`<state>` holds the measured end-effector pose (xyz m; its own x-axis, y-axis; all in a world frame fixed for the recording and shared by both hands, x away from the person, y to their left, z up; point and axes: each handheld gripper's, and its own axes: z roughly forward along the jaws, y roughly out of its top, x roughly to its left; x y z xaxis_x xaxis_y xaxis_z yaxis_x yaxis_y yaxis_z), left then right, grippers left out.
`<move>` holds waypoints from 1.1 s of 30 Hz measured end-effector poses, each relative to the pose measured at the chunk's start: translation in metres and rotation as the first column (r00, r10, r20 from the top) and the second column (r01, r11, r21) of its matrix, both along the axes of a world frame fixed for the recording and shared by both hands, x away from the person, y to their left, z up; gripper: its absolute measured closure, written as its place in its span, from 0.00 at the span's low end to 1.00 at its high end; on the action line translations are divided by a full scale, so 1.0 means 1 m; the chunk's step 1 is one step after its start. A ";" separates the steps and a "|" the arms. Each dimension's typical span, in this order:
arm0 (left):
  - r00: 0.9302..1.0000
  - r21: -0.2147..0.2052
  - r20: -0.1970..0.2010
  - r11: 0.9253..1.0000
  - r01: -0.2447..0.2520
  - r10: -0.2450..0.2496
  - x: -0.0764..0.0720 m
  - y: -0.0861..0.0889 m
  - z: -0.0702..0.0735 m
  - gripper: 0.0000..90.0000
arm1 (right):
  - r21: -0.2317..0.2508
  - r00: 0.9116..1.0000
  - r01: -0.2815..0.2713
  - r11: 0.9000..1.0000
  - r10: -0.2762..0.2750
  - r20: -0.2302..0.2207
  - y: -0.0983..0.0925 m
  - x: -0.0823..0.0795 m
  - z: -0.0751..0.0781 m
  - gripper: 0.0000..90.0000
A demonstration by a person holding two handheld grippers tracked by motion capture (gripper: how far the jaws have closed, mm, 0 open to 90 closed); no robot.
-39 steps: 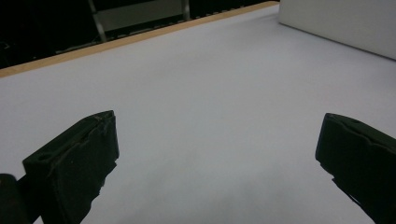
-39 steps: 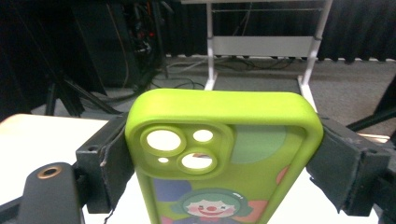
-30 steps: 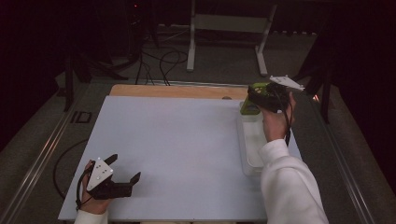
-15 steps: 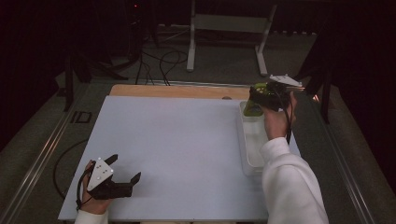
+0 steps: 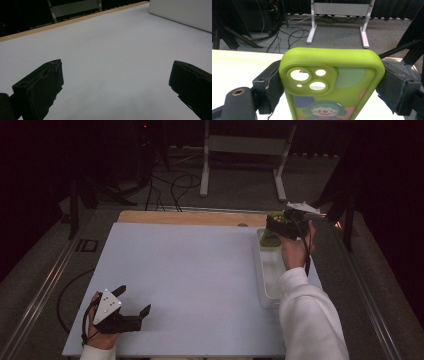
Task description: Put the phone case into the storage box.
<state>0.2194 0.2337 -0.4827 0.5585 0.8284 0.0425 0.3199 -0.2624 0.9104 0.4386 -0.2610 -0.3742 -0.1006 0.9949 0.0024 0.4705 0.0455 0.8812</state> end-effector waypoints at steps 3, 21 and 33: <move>1.000 0.004 0.000 1.000 0.003 -0.003 0.000 0.000 0.000 0.00 | -0.001 1.000 0.000 1.000 0.000 -0.009 0.001 0.002 -0.004 0.17; 1.000 0.002 0.005 1.000 -0.001 0.001 0.000 0.000 0.001 0.00 | -0.010 0.999 0.010 1.000 -0.011 -0.048 0.004 0.008 -0.023 0.17; 1.000 0.003 0.004 1.000 0.001 -0.001 0.000 0.000 0.000 0.00 | -0.010 0.997 0.026 1.000 -0.027 -0.066 0.001 0.010 -0.035 0.17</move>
